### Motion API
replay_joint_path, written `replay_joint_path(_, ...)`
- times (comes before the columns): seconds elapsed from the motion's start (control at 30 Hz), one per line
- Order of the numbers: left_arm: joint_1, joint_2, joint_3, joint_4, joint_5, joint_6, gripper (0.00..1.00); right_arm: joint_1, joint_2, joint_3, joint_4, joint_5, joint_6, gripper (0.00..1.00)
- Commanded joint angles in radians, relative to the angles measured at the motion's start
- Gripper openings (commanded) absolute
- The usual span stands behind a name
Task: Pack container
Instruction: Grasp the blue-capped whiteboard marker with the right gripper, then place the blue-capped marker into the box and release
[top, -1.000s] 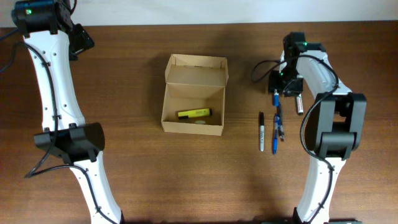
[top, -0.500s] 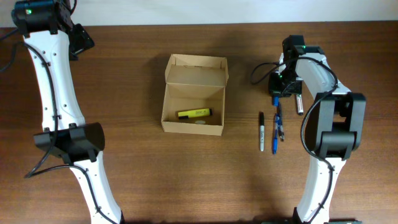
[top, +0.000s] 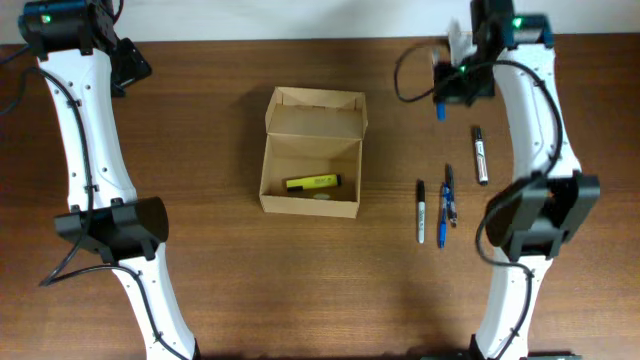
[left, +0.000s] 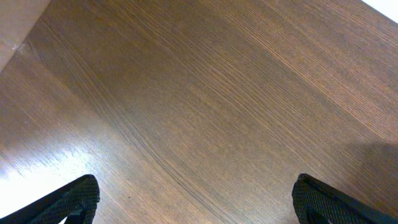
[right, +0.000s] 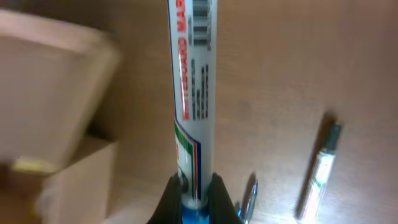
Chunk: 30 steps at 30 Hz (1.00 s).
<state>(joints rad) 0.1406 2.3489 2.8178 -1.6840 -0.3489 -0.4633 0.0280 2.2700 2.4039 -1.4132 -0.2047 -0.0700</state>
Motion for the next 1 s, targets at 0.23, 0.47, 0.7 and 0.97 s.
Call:
replay_joint_path(0.23,0.005,-0.019,-0.005,-0.003,-0.011,0.009,1.0,0.384,-0.068,0.267,-0.185,-0.019,-0.585,0.04)
replay_joint_path(0.47,0.005,-0.019,-0.005,-0.003,-0.011,0.009,1.0,0.491,-0.028,0.141,-0.189,0.07,-0.742,0.04)
replay_joint_path(0.7,0.005,-0.019,-0.005,-0.003,-0.011,0.009,1.0,0.491,-0.023,-0.109,-0.062,0.071,-0.768,0.04)
replay_joint_path(0.97,0.005,-0.019,-0.005,-0.003,-0.011,0.009,1.0,0.496,-0.023,-0.366,0.095,0.07,-0.763,0.04)
